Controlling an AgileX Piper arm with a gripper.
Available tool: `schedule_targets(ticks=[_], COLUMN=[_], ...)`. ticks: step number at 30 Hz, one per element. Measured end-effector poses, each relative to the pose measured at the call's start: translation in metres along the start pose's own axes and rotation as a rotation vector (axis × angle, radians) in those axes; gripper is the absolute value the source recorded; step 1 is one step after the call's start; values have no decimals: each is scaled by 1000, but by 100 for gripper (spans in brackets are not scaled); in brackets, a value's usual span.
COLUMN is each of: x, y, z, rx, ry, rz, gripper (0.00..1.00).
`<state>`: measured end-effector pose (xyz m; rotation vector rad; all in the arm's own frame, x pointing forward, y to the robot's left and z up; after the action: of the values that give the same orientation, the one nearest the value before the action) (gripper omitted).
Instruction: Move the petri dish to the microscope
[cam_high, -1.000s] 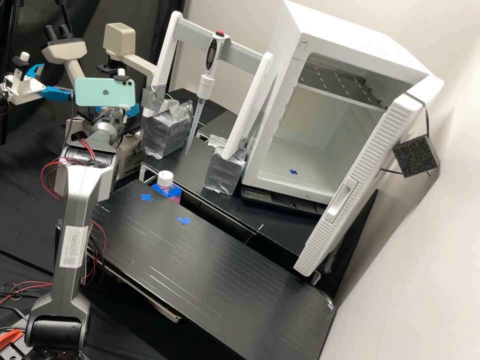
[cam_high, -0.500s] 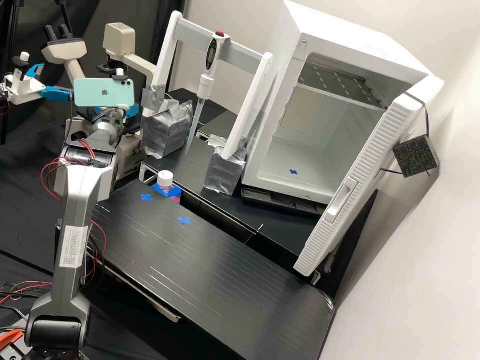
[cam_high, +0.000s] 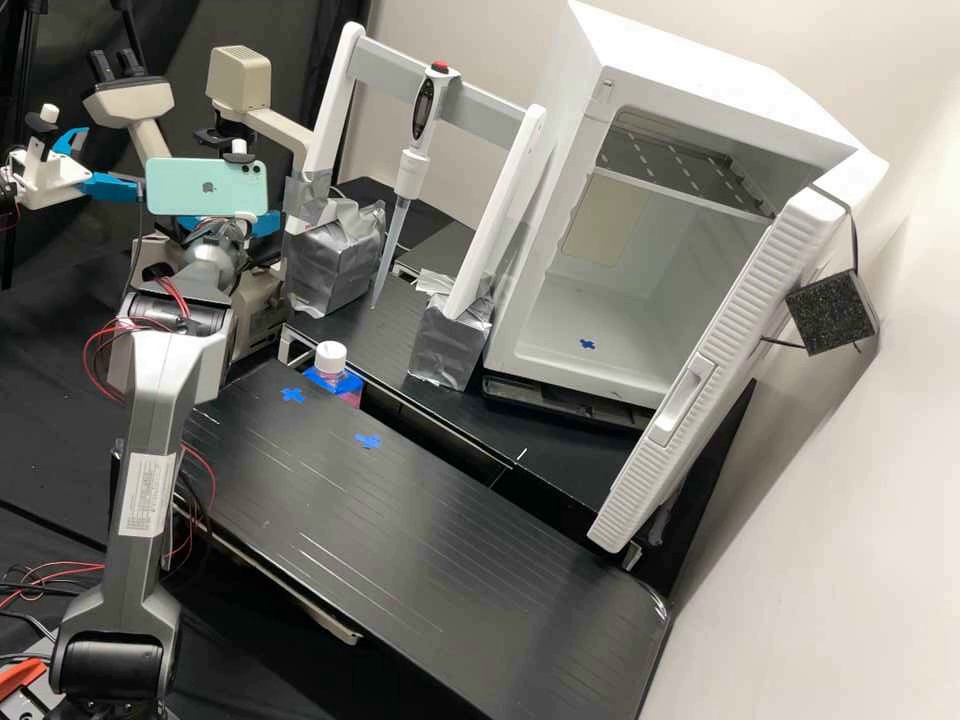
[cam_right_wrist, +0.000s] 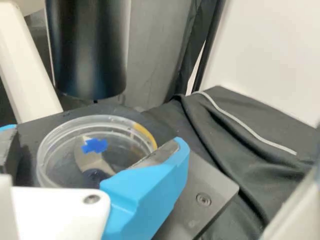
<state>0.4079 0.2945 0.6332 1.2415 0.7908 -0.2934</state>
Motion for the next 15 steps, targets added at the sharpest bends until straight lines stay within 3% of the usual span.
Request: schedule_targets(ticks=[6, 7, 9, 15], x=[-22, -29, -39, -72], y=[-2, -1, 0, 4], z=[-3, -3, -5, -10], rx=[30, 31, -2, 12], ry=[33, 45, 69, 133], rz=[-33, -39, -45, -53], gripper=[100, 100, 100, 100])
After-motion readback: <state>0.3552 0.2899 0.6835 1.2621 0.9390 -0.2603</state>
